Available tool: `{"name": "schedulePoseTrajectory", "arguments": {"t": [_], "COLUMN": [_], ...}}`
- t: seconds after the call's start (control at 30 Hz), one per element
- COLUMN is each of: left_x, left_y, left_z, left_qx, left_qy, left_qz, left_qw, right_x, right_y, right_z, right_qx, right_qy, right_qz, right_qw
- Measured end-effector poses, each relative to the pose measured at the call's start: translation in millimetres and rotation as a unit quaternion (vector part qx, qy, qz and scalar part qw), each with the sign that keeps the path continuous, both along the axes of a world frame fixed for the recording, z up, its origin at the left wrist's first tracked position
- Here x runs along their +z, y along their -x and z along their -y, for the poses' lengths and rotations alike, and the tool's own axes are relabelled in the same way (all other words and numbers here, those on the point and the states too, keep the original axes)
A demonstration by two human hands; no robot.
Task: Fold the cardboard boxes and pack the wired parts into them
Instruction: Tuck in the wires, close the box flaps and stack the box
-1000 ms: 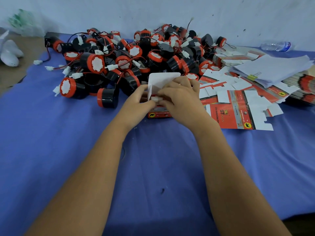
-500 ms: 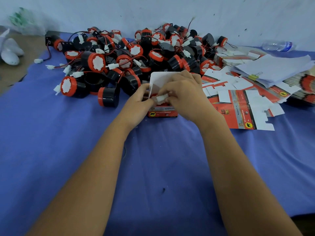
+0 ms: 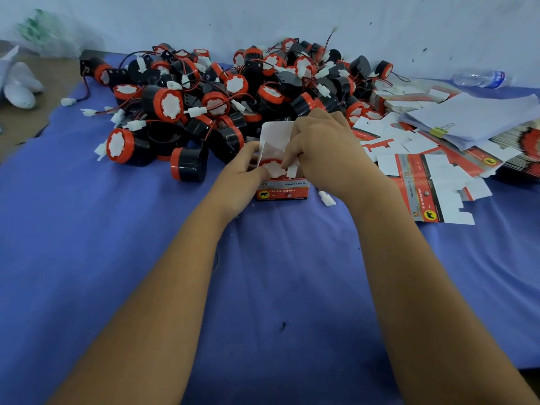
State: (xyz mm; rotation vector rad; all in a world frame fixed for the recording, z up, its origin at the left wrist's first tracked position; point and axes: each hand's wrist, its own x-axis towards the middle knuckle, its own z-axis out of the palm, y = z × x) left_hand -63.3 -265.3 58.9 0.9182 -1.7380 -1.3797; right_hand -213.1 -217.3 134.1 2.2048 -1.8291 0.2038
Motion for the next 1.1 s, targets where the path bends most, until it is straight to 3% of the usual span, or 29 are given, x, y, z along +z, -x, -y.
{"name": "schedulePoseTrajectory", "arguments": {"t": [0.23, 0.37, 0.5, 0.6, 0.8, 1.1], "left_x": [-5, -5, -5, -4, -1, -3], "left_y": [-1, 0, 1, 3, 2, 2], "left_z": [5, 5, 4, 2, 0, 2], "left_qx": [0.001, -0.001, 0.008, 0.015, 0.003, 0.012], "left_qy": [0.012, 0.020, 0.017, 0.022, 0.005, 0.016], "left_qz": [0.023, 0.024, 0.020, 0.018, 0.009, 0.007], "left_qw": [1.000, 1.000, 1.000, 0.999, 1.000, 1.000], "right_x": [-22, -36, -45, -48, -56, -65], "right_y": [1, 3, 3, 3, 4, 10], "right_z": [0, -3, -1, -5, -8, -9], "right_qx": [0.008, 0.015, 0.025, 0.004, -0.032, -0.047], "right_qy": [0.070, 0.180, 0.186, 0.173, 0.228, 0.180], "right_qz": [-0.058, -0.037, -0.064, 0.019, 0.218, 0.189], "right_qw": [0.996, 0.983, 0.980, 0.985, 0.948, 0.964]}}
